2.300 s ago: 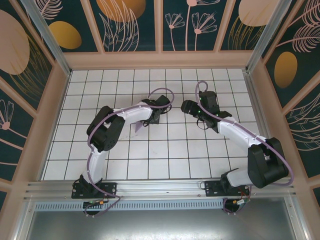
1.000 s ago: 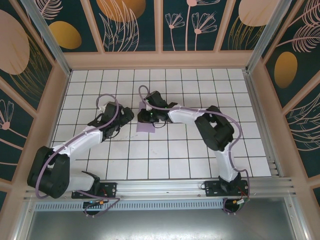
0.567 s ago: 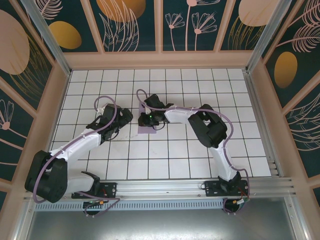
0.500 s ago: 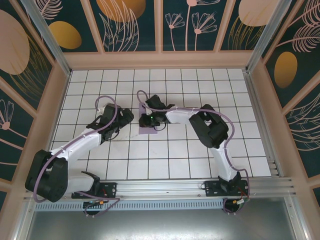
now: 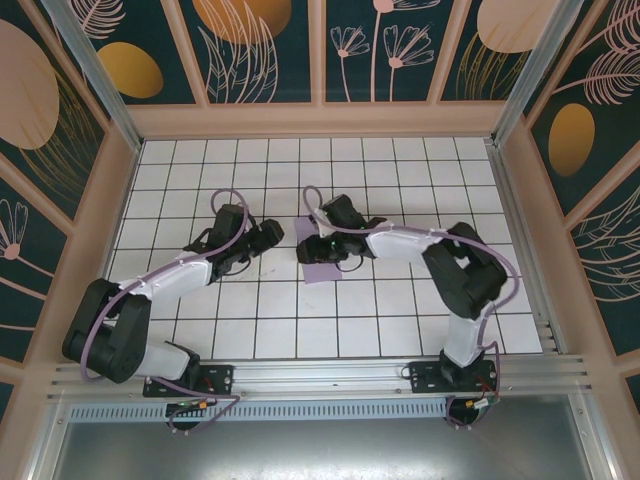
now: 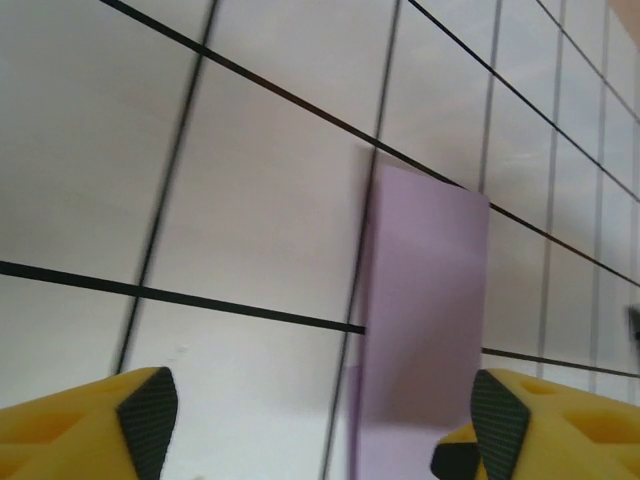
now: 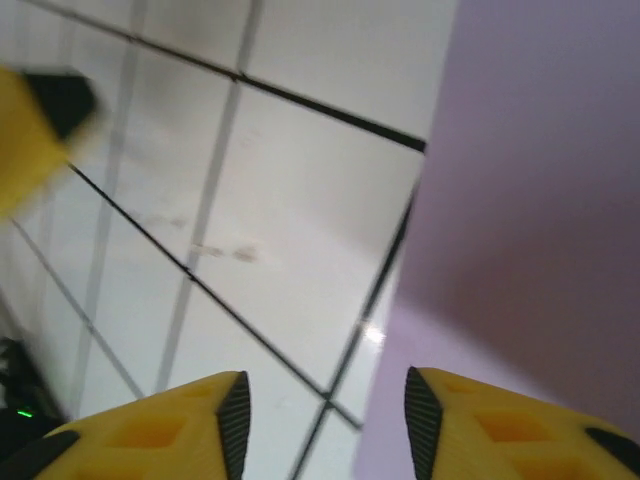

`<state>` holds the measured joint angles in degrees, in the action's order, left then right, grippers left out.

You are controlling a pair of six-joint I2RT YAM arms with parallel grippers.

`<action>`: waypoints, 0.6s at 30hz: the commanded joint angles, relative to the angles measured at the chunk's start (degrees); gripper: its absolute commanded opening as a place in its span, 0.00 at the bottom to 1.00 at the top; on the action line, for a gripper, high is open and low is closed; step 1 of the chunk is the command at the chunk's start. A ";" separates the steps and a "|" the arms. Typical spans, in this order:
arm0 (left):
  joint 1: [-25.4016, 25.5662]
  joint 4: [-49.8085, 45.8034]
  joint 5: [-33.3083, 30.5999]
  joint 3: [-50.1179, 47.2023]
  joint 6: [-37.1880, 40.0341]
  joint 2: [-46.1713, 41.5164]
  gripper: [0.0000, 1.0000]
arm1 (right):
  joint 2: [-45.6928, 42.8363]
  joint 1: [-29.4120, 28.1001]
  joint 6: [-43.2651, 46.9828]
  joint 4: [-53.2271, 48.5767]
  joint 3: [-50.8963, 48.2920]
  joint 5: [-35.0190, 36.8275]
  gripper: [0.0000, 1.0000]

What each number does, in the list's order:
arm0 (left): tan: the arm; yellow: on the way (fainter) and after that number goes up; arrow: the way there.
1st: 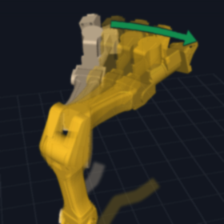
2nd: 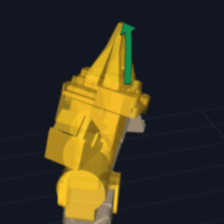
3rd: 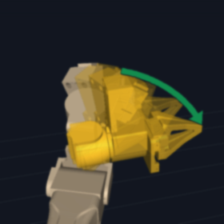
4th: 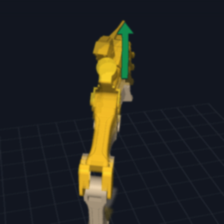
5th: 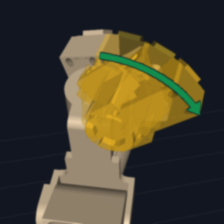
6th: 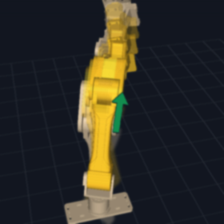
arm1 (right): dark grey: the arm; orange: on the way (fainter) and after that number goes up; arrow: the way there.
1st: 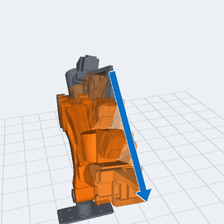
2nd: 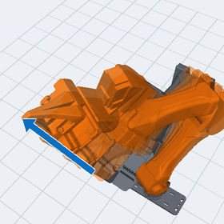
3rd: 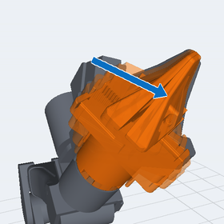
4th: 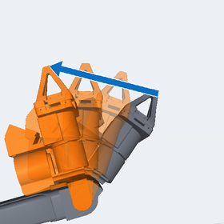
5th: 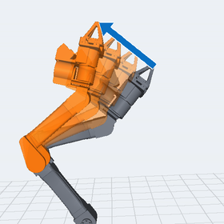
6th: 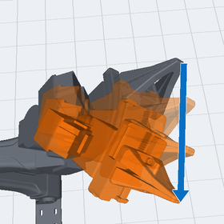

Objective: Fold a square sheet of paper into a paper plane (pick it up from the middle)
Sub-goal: Move the paper to the center of the table, then third fold the triangle at the center of the table.

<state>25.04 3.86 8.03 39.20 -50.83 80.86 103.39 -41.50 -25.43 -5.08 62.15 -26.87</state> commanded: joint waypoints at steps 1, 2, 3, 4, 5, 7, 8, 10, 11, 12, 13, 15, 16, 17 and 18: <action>2.69 5.85 4.85 0.95 -0.59 1.99 0.70 | -6.83 2.28 -4.85 3.24 -2.60 2.28 0.51; 3.59 6.51 5.37 1.60 -0.67 2.96 0.65 | -7.99 3.38 -5.68 3.26 -3.96 2.89 0.52; 4.35 6.87 5.66 2.15 -0.77 3.96 0.61 | -8.99 4.42 -6.34 3.39 -5.18 3.18 0.53; 5.19 7.15 6.02 2.83 -0.93 5.03 0.56 | -10.03 5.71 -7.25 3.48 -6.69 3.23 0.55; 5.98 7.52 6.24 3.44 -1.15 6.14 0.52 | -11.08 7.08 -8.19 3.83 -8.39 2.87 0.56; 6.97 8.56 7.02 4.29 -1.61 8.08 0.45 | -12.86 9.54 -9.55 5.03 -11.55 1.66 0.60; 7.38 9.12 7.41 4.65 -1.94 9.00 0.42 | -13.70 9.86 -10.04 5.64 -13.06 1.12 0.62; 7.98 10.23 8.26 5.17 -2.45 10.67 0.39 | -14.57 12.31 -10.38 6.04 -14.93 0.24 0.66; 8.26 10.56 8.47 5.45 -2.70 11.42 0.37 | -14.72 12.85 -10.51 6.22 -15.75 -0.40 0.67; 8.43 10.94 8.78 5.56 -2.91 12.09 0.36 | -14.64 13.30 -10.52 6.39 -16.23 -1.03 0.68; 8.59 11.57 9.24 5.63 -3.09 12.84 0.34 | -14.36 13.66 -10.60 6.62 -16.67 -1.89 0.68; 8.74 12.07 9.50 5.78 -3.46 14.11 0.32 | -13.50 13.75 -10.61 7.16 -17.29 -3.51 0.68; 8.79 12.21 9.38 5.73 -3.65 14.66 0.31 | -13.08 13.76 -10.57 7.38 -17.47 -4.22 0.68; 8.76 12.14 9.09 5.72 -3.83 15.21 0.30 | -12.54 13.81 -10.61 7.62 -17.60 -5.09 0.67; 8.81 12.22 9.02 5.76 -3.93 15.63 0.30 | -12.15 13.74 -10.47 7.78 -17.67 -5.85 0.67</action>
<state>33.50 13.87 16.29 43.83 -53.80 95.02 90.50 -27.81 -35.14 0.23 45.06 -28.84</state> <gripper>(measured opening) 0.303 0.672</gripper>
